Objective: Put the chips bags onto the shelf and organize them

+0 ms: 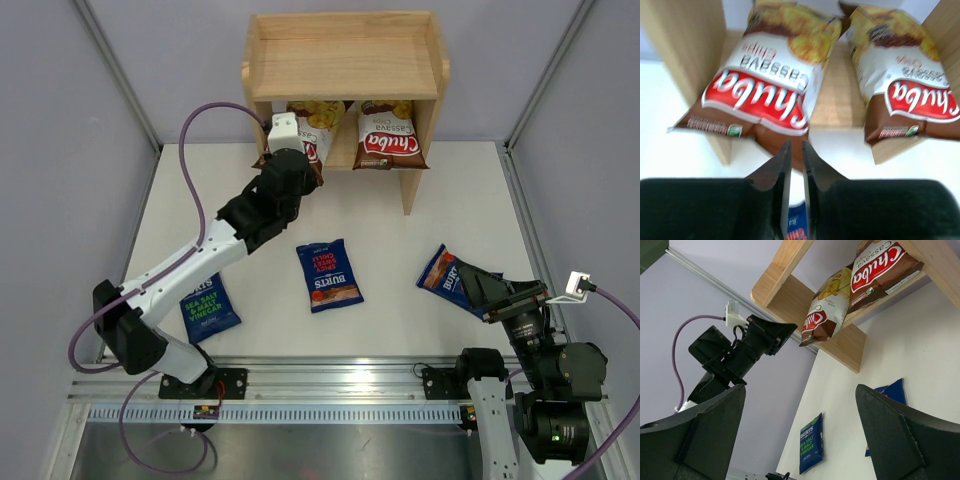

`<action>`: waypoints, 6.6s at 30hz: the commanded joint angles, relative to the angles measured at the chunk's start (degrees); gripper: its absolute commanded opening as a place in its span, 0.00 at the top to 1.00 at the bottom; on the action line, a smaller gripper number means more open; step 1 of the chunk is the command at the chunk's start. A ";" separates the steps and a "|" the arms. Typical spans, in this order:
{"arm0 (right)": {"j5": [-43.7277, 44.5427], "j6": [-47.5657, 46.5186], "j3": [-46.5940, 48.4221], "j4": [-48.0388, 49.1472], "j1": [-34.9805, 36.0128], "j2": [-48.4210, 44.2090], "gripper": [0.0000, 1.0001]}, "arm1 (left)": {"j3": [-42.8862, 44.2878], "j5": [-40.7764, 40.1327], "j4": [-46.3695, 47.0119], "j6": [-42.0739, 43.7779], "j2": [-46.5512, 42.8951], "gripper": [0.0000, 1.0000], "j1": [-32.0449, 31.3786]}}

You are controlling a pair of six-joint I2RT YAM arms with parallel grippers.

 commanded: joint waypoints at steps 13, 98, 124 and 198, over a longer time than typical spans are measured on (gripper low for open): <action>-0.55 0.52 0.57 2.67 -0.13 0.30 0.01 | -9.75 11.71 0.21 -9.80 -1.60 0.91 3.03; -21.91 -2.82 -12.35 16.73 -0.13 10.68 0.01 | -44.72 34.67 28.00 -24.49 12.03 0.53 13.06; -24.72 0.06 -19.54 21.90 -0.13 11.72 0.01 | -41.73 11.12 9.10 -28.25 -9.31 1.00 -2.41; 8.41 -12.41 23.40 24.65 39.00 56.80 1.00 | 1.98 24.99 -28.43 -19.21 -29.61 0.73 18.32</action>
